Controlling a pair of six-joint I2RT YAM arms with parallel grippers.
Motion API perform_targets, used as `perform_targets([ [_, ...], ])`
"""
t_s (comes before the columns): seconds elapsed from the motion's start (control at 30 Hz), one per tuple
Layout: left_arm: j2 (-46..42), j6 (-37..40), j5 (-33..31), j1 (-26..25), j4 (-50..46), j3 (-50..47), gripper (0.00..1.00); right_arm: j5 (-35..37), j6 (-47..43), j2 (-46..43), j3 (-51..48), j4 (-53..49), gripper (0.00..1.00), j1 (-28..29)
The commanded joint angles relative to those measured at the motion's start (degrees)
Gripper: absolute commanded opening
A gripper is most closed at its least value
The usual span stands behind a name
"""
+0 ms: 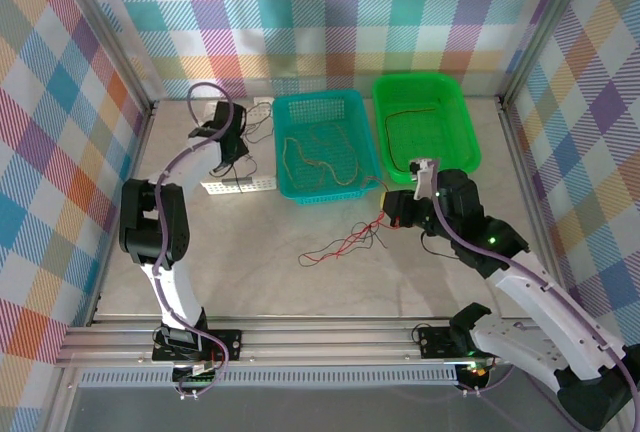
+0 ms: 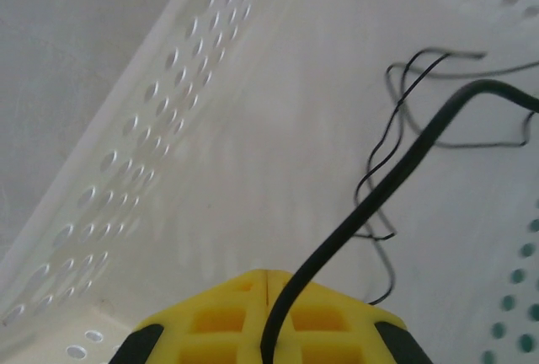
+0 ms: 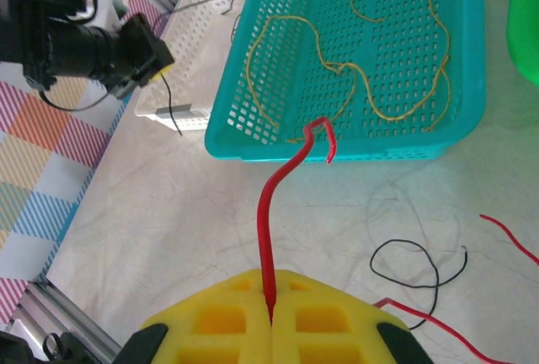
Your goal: Untangle the cables
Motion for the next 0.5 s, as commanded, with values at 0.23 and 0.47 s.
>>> perform_targets([
  [0.23, 5.59, -0.44, -4.56, 1.92, -7.96, 11.07, 0.11, 0.88, -0.81, 2.57, 2.08, 2.58, 0.00, 2.78],
  [0.47, 14.35, 0.71, -4.05, 1.96, -11.40, 18.12, 0.25, 1.06, -1.08, 4.15, 2.48, 2.84, 0.00, 4.60],
])
